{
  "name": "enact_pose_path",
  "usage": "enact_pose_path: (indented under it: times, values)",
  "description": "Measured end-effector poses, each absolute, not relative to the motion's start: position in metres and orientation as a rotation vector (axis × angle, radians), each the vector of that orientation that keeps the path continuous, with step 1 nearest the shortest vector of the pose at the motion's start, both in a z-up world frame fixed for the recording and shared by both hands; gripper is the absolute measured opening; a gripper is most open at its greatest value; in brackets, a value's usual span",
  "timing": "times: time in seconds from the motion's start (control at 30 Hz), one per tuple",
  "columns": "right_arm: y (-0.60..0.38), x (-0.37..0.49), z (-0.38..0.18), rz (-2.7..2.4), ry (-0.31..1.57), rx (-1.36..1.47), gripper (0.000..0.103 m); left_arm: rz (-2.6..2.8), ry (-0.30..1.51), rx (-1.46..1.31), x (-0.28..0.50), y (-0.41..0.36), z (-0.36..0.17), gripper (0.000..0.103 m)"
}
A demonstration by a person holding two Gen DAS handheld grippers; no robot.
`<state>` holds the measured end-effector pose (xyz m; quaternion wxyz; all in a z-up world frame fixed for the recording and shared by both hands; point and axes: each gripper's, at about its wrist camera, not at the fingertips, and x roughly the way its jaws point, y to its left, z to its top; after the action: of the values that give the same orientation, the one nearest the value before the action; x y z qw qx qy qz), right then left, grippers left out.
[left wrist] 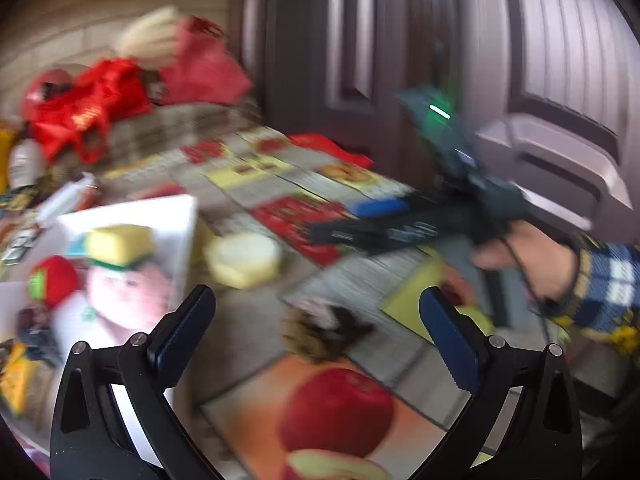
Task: Organize soft objects
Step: 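Grasp the cream round sponge with the right tool while the left tool grasps the braided rope knot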
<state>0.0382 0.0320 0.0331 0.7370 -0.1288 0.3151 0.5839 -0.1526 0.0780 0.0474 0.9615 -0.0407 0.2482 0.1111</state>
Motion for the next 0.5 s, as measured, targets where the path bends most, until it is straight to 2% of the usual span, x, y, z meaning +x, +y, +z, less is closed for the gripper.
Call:
enact_pose_path:
  times: [0.17, 0.37, 0.4, 0.43, 0.5]
  values:
    - [0.092, 0.016, 0.021, 1.379, 0.700, -0.502, 0.095, 0.210, 0.494, -0.118, -0.152, 0.078, 0.048, 0.103]
    - [0.135, -0.011, 0.008, 1.346, 0.601, -0.729, 0.091, 0.229, 0.545, -0.242, -0.143, 0.099, 0.042, 0.103]
    - [0.132, -0.009, 0.010, 1.340, 0.594, -0.712, 0.067, 0.233, 0.578, -0.241, -0.137, 0.099, 0.040, 0.103]
    - [0.128, -0.005, 0.011, 1.334, 0.604, -0.692, 0.061, 0.232, 0.604, -0.236, -0.133, 0.096, 0.037, 0.102]
    - [0.112, 0.011, 0.012, 1.281, 0.639, -0.633, 0.061, 0.227, 0.669, -0.215, -0.123, 0.092, 0.030, 0.103]
